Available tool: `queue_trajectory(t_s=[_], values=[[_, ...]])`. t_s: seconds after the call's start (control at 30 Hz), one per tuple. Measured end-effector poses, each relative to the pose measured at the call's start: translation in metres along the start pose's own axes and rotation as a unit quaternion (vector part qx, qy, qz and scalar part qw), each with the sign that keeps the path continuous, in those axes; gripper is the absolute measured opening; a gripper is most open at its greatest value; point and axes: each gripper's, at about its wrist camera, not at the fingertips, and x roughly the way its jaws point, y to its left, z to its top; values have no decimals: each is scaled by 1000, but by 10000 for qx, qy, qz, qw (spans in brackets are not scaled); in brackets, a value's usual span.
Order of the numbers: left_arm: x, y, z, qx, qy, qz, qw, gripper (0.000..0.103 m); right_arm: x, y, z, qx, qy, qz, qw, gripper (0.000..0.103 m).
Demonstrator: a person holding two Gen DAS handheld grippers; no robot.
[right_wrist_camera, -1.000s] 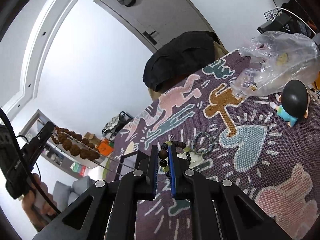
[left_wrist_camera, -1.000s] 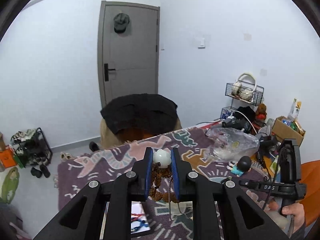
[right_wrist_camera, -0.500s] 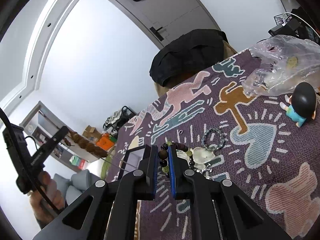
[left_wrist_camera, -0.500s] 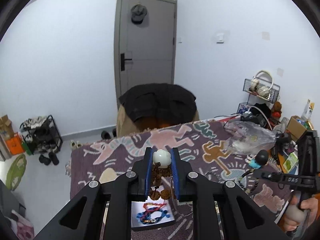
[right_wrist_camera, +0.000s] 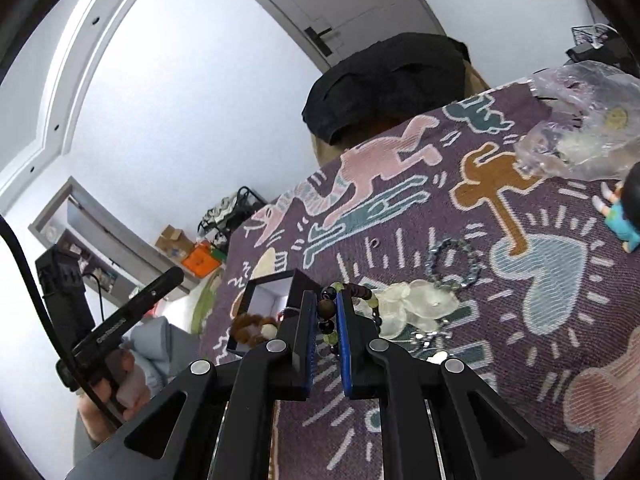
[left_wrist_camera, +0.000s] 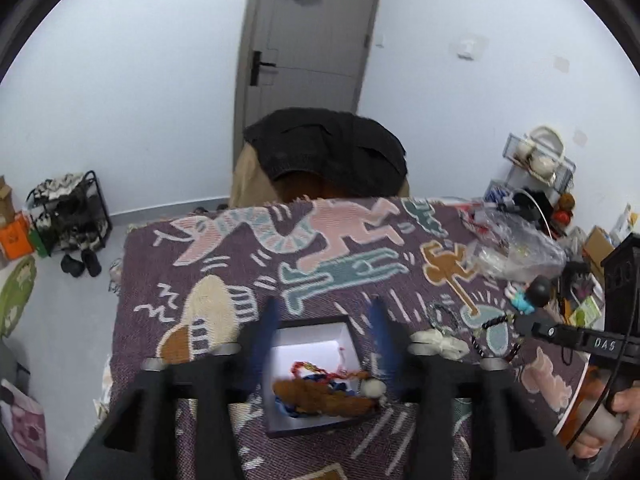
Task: Organize jewelry
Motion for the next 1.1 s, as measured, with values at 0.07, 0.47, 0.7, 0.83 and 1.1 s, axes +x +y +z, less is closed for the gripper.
queue_trajectory(t_s=[0.07,0.47,0.7,0.83,1.1], values=[[-7,10,-2,-115,-117,42,9999,69,8,8,0,-84,68,13,9999,11],[-28,60,-26,-581,-144,122,9981,70,66,67,4,-569,486,190,9970,11],[-35,75,-39,-761,-197,150,9968,80,96,97,5,-781,723,288,9939,11],[-36,83,-44,-858,-193,167,9960,86,111,112,6,-952,830,364,9913,13],[-32,82,-48,-945,-144,150,9953,88,89,92,8,-867,634,109,9942,70]])
